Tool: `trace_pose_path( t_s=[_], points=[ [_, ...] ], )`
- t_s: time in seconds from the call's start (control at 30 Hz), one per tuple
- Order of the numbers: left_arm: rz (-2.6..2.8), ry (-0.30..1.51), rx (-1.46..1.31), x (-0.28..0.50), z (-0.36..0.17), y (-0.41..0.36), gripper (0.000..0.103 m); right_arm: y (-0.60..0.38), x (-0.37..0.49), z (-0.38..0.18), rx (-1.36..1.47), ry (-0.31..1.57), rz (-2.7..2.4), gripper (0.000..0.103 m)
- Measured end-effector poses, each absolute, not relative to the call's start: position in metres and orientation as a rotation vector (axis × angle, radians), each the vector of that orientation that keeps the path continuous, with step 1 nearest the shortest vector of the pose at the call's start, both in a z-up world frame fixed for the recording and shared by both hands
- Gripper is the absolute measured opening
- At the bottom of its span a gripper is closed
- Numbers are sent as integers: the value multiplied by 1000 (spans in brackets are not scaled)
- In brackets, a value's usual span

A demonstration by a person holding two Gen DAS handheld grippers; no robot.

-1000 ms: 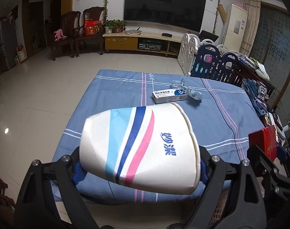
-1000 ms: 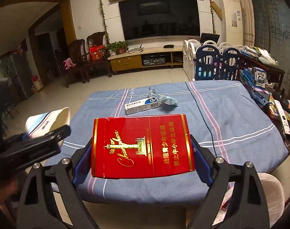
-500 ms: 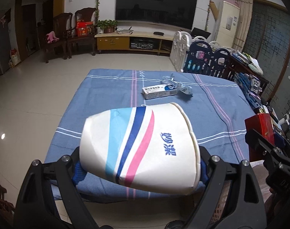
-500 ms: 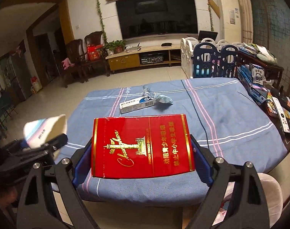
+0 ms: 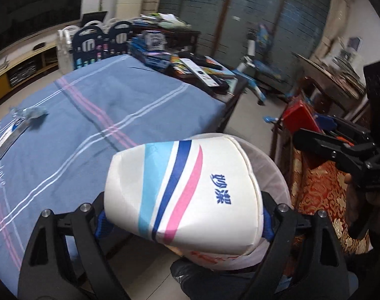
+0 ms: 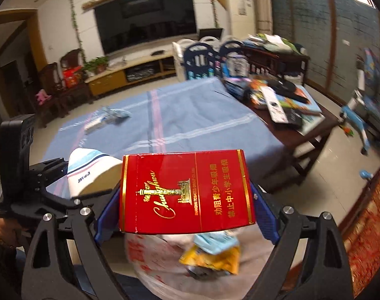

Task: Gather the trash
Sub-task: 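Carry the cup and red box over the pink bin and open both grippers, then bring both open grippers back over the table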

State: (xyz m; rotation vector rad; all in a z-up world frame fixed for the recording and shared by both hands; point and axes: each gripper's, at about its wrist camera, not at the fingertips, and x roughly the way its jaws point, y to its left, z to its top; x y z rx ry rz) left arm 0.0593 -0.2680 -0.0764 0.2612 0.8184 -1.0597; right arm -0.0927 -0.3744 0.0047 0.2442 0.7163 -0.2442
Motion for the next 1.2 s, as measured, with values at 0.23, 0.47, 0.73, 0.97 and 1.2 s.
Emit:
trace_pose_path(
  t_s=[0.23,0.47,0.73,0.97,1.2],
  points=[
    [-985,835,336,67,-95,-281,100,-386,-101,6,286,674,-319,100],
    [-689,744,136,126,-48,-189,100,-350,-65,18,290,639,-232,100],
    [-144,667,22,169,-26,-71,100,-238,21,45,233,573,-28,100],
    [13,742,-114,184,-33,-15,100,-167,63,26,125,529,37,100],
    [6,755,-85,178,-34,-21,100,-165,71,16,91,572,33,100]
  ],
)
